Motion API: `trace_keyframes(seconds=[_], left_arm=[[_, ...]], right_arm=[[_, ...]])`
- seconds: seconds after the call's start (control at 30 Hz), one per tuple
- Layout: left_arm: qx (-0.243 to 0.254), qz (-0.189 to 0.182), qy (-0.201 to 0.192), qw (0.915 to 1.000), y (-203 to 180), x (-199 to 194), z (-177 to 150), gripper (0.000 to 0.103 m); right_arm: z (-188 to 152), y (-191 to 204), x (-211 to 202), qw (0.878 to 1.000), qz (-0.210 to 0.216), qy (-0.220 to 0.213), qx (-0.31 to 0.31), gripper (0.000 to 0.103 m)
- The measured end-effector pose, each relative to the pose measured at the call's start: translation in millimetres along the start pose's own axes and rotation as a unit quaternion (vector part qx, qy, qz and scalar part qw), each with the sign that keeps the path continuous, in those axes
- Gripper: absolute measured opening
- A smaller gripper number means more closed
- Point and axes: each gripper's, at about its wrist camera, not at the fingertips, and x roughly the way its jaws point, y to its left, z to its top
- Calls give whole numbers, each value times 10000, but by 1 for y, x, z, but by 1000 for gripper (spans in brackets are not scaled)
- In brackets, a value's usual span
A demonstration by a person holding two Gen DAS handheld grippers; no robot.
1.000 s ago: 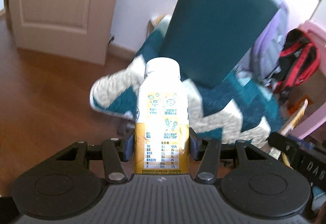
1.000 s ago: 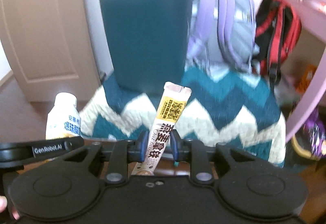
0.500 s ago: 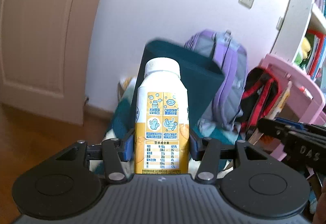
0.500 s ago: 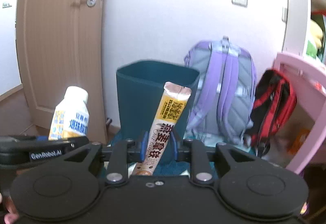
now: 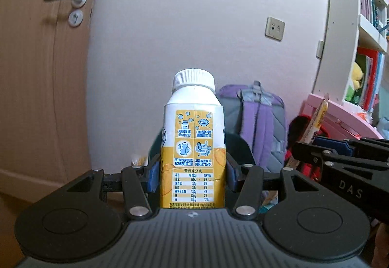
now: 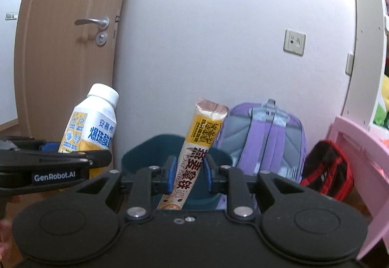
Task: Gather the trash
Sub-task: 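Carry the drink bottle with the left tool while the right tool carries the snack wrapper to the wastebasket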
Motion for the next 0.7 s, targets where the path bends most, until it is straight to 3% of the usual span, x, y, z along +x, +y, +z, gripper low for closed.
trace_keyframes(seconds=[0.3, 0.7], left_arm=[[154, 77, 193, 9997, -2, 76, 35, 51], [291, 269, 1052, 9937, -1, 182, 15, 51]], right_arm=[[10, -10, 68, 9996, -92, 247, -78, 22], [-18, -13, 160, 9933, 191, 1090, -333, 22]])
